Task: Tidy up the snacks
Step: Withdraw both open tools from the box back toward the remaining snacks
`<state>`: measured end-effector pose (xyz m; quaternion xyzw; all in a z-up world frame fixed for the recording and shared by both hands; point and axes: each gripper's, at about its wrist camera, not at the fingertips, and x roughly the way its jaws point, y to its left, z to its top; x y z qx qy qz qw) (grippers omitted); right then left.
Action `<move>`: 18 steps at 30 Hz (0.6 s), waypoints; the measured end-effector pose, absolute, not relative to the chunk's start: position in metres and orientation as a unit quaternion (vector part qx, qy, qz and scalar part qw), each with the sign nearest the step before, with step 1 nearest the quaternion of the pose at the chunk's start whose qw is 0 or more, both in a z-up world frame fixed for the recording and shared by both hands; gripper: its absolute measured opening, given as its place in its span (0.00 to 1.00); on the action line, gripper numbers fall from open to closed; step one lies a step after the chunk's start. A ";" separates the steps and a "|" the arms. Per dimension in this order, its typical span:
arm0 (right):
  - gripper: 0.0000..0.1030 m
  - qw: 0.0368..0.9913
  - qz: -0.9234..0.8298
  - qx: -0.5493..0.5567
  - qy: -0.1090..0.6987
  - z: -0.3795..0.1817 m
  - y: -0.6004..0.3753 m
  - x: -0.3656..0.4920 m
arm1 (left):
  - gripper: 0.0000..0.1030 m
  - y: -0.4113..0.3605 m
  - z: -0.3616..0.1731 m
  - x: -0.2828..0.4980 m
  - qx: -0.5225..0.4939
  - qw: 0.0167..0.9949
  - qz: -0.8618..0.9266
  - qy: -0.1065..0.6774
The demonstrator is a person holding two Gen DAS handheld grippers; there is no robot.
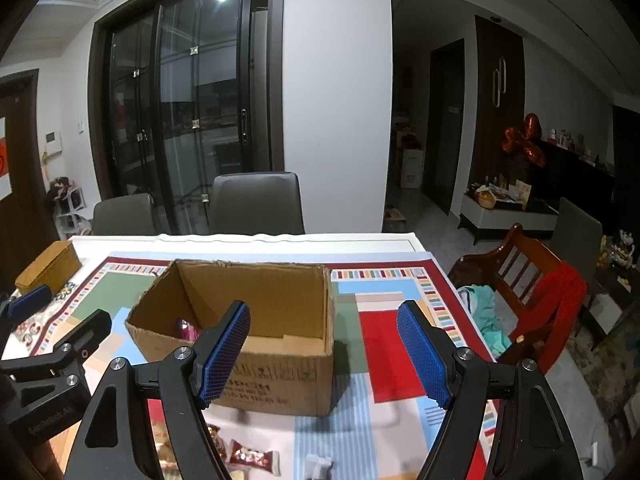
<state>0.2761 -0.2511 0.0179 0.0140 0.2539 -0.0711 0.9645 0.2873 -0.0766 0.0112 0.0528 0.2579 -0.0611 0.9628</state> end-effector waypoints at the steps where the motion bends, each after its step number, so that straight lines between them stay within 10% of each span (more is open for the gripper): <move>1: 0.75 0.964 -0.071 0.014 0.254 0.017 -0.251 0.274 | 0.88 -0.077 0.010 0.285 0.054 0.963 -0.061 0.258; 18: 0.75 0.959 -0.077 0.021 0.274 -0.005 -0.249 0.232 | 0.88 -0.075 -0.014 0.243 0.057 0.959 -0.068 0.269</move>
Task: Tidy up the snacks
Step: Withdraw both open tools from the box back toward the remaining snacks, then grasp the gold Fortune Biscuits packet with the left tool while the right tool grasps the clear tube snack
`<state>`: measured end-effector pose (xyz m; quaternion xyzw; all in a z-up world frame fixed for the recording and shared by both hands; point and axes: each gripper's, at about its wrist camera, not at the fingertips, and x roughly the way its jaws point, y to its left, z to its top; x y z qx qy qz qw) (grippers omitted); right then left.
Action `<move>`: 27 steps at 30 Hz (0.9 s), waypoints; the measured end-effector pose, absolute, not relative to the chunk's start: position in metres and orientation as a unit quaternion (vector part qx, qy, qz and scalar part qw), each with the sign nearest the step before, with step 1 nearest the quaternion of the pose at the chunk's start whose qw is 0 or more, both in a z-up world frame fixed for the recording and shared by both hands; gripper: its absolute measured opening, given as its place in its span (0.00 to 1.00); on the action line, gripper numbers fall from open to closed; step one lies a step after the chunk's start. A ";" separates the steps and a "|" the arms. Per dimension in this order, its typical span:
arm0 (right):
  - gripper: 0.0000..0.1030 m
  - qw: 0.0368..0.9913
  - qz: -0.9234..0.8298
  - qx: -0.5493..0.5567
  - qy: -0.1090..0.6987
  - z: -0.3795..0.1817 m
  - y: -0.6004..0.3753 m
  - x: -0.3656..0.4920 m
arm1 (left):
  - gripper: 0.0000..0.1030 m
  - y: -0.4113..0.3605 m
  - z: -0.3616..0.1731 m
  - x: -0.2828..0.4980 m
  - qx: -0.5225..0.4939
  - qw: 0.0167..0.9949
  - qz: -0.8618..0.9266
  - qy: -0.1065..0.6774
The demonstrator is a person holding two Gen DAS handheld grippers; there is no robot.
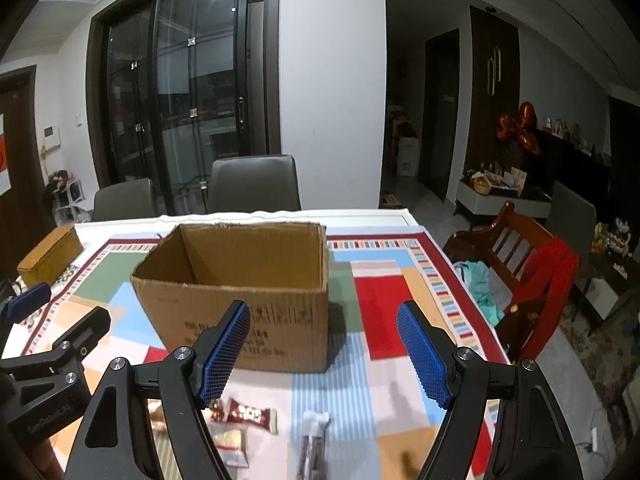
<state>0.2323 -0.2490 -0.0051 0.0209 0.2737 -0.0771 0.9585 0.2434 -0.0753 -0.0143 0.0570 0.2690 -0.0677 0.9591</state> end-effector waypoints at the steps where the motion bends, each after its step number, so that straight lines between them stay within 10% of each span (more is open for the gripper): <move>1: 0.75 0.958 -0.078 0.022 0.275 -0.006 -0.249 0.230 | 0.88 -0.076 -0.016 0.241 0.057 0.959 -0.068 0.270; 27: 0.75 0.942 -0.116 0.018 0.313 -0.061 -0.236 0.207 | 0.88 -0.065 -0.071 0.234 0.062 0.949 -0.065 0.303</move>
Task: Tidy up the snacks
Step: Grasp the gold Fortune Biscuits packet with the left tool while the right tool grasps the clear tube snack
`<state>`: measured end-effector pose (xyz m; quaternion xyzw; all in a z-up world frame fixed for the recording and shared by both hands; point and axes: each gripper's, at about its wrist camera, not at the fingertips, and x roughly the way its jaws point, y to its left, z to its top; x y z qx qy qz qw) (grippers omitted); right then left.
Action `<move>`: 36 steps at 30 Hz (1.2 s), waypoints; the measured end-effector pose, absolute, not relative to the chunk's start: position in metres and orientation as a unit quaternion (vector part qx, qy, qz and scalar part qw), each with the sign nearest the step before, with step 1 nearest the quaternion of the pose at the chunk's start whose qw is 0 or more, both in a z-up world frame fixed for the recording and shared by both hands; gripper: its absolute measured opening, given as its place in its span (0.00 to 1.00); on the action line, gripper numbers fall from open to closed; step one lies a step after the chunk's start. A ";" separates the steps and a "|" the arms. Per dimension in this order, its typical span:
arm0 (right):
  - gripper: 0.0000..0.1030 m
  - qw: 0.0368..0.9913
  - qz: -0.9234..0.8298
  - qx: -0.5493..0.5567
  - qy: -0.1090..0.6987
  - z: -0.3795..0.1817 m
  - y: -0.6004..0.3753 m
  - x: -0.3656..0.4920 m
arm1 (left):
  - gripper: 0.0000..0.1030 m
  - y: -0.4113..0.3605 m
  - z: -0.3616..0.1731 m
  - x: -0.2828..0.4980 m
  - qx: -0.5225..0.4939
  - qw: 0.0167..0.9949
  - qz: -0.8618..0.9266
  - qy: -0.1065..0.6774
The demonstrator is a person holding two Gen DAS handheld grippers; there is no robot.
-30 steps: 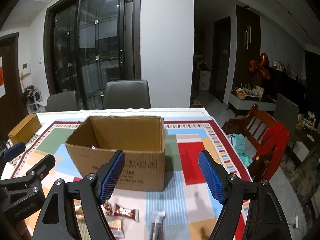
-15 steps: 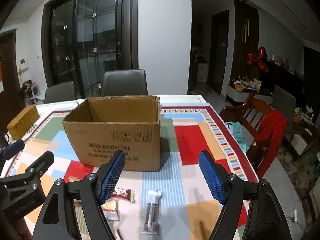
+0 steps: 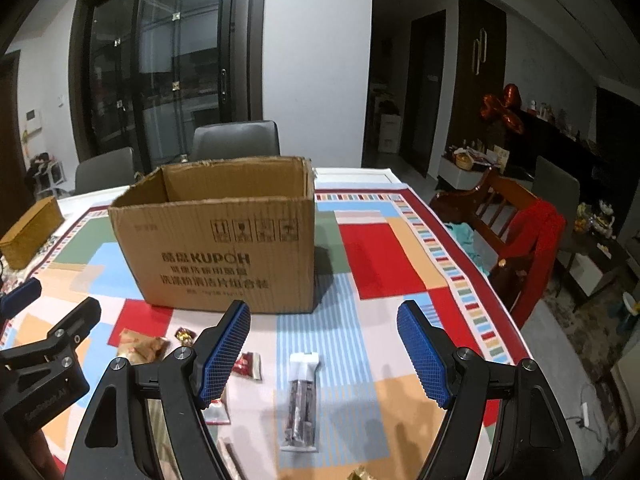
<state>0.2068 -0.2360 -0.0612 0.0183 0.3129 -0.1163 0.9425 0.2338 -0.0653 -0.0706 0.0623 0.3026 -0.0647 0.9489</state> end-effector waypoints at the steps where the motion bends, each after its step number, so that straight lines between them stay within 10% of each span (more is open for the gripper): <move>1: 0.75 0.942 -0.117 0.020 0.315 -0.064 -0.237 0.207 | 0.88 -0.065 -0.073 0.234 0.064 0.949 -0.065 0.303; 36: 0.74 0.901 -0.137 0.029 0.411 -0.151 -0.231 0.222 | 0.81 -0.059 -0.159 0.272 0.070 0.916 -0.050 0.391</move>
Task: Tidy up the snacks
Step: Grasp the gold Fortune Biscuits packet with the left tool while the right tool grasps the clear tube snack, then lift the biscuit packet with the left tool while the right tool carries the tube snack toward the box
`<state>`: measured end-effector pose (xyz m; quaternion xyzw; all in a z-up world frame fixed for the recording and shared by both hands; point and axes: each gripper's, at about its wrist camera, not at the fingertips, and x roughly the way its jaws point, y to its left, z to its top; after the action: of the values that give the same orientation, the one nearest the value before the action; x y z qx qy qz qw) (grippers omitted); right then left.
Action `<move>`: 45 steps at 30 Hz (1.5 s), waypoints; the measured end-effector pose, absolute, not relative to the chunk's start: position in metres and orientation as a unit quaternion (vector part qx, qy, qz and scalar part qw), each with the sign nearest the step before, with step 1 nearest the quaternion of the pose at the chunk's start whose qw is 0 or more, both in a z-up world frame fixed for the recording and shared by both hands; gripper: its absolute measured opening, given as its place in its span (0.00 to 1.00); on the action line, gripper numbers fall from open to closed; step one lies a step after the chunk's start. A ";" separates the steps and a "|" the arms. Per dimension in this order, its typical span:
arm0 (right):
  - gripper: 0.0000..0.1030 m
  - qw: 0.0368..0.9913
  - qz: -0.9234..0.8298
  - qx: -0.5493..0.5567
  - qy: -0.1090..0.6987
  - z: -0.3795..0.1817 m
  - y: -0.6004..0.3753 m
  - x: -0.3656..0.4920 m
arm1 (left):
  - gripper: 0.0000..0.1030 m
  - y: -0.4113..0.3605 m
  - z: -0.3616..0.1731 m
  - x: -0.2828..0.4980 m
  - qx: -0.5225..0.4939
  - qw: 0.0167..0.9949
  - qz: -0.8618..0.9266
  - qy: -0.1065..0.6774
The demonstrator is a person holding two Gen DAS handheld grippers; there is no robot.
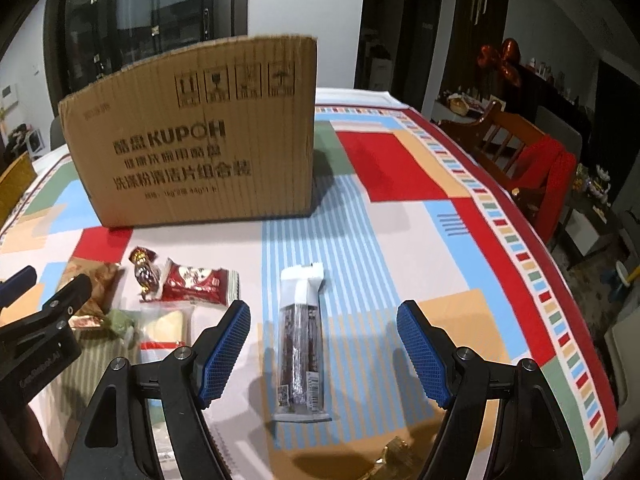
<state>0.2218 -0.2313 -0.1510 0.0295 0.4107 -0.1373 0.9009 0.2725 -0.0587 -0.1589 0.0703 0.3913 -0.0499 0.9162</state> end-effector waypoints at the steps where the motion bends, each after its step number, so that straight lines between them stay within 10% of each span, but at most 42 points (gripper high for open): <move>1: 0.74 0.900 -0.138 0.030 0.413 -0.153 -0.231 0.222 | 0.80 -0.059 -0.161 0.274 0.071 0.915 -0.050 0.394; 9: 0.73 0.885 -0.145 0.042 0.441 -0.167 -0.234 0.226 | 0.69 -0.063 -0.172 0.282 0.073 0.906 -0.059 0.412; 29: 0.21 0.881 -0.121 0.057 0.454 -0.176 -0.229 0.229 | 0.50 -0.066 -0.180 0.286 0.067 0.901 -0.077 0.422; 45: 0.18 0.891 -0.113 0.054 0.437 -0.163 -0.227 0.225 | 0.43 -0.064 -0.170 0.278 0.066 0.907 -0.078 0.409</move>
<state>0.2254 -0.2268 -0.1629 0.0541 0.4366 -0.1135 0.8908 0.2784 -0.0644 -0.1699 0.0664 0.4095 -0.0784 0.9065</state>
